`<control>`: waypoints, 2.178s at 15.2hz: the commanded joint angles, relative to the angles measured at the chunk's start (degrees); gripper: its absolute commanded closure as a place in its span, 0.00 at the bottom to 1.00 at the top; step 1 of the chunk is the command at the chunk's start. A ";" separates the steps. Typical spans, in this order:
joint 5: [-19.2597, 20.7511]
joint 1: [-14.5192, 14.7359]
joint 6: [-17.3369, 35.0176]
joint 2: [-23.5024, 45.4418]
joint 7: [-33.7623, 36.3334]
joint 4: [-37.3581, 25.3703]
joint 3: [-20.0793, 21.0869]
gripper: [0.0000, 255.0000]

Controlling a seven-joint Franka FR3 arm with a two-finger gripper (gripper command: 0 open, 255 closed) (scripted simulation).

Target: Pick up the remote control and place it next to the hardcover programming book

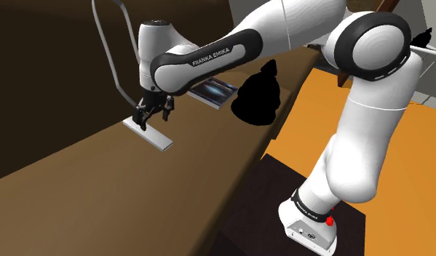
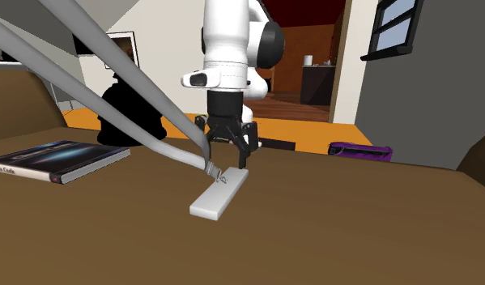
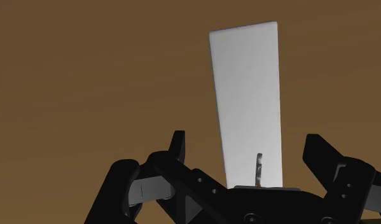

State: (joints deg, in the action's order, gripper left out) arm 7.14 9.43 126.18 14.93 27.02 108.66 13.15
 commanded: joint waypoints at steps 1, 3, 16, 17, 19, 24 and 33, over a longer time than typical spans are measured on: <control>1.90 1.21 -0.27 4.79 1.49 -5.06 -0.14 0.00; 2.17 1.31 0.95 5.60 1.66 -4.62 -0.33 0.00; 3.03 1.48 4.27 8.02 2.20 -3.65 -0.77 0.00; 3.03 1.48 4.27 8.02 2.20 -3.65 -0.77 0.00; 3.03 1.48 4.27 8.02 2.20 -3.65 -0.77 1.00; 3.03 1.48 4.26 8.03 2.20 -3.67 -0.76 1.00; 2.13 1.24 0.53 5.73 1.47 -5.19 -0.36 1.00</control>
State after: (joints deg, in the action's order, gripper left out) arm 9.43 10.71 127.38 21.09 28.61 103.75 12.72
